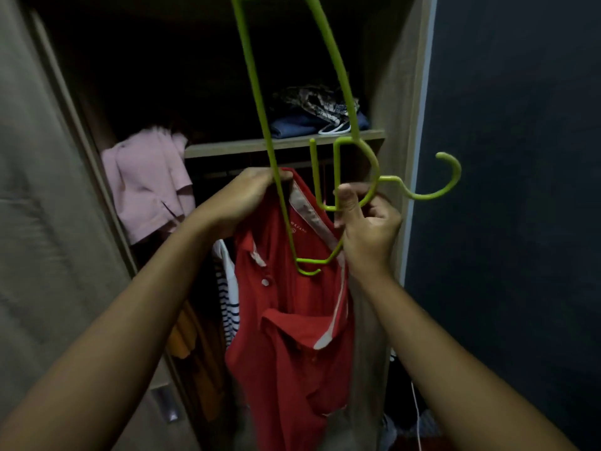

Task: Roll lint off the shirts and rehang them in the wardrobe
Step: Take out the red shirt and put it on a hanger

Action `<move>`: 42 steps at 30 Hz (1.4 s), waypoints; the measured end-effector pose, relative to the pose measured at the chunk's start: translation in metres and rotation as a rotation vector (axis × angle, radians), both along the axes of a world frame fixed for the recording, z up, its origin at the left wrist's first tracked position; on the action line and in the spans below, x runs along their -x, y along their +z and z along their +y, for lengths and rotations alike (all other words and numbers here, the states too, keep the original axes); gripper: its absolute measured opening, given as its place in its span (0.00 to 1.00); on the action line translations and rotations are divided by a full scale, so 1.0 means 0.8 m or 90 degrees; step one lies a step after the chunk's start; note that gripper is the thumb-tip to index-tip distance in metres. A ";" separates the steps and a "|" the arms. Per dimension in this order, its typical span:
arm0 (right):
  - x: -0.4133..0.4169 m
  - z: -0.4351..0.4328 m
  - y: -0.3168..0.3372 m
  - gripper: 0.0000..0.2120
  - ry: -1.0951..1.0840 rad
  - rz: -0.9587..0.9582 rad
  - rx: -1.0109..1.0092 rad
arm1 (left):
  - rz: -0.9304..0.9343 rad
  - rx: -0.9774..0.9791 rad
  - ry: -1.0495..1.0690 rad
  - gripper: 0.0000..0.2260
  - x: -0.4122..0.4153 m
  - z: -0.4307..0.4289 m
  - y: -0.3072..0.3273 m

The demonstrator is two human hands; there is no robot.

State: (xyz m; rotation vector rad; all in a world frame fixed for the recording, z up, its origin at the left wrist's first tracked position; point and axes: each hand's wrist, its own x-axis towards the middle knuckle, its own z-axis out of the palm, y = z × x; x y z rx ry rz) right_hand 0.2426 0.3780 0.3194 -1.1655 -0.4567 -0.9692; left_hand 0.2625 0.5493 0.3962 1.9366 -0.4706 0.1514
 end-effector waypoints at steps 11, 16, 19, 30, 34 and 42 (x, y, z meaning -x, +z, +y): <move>-0.074 -0.087 0.012 0.11 -0.038 0.123 0.598 | -0.152 -0.336 0.078 0.26 -0.005 0.130 0.023; -0.083 -0.094 0.037 0.14 -0.128 0.165 0.829 | -0.176 -0.456 0.220 0.22 -0.026 0.150 0.002; -0.089 -0.090 0.051 0.15 -0.162 0.170 0.919 | -0.180 -0.469 0.269 0.11 -0.033 0.160 -0.006; -0.088 -0.052 0.069 0.11 -0.035 0.228 0.876 | -0.170 -0.256 0.236 0.12 -0.022 0.120 0.005; -0.070 -0.037 0.080 0.09 0.265 0.215 0.576 | -0.162 -0.145 0.194 0.17 -0.010 0.092 -0.001; -0.076 -0.029 0.094 0.21 0.283 0.289 0.574 | -0.173 -0.065 0.173 0.20 -0.014 0.078 -0.018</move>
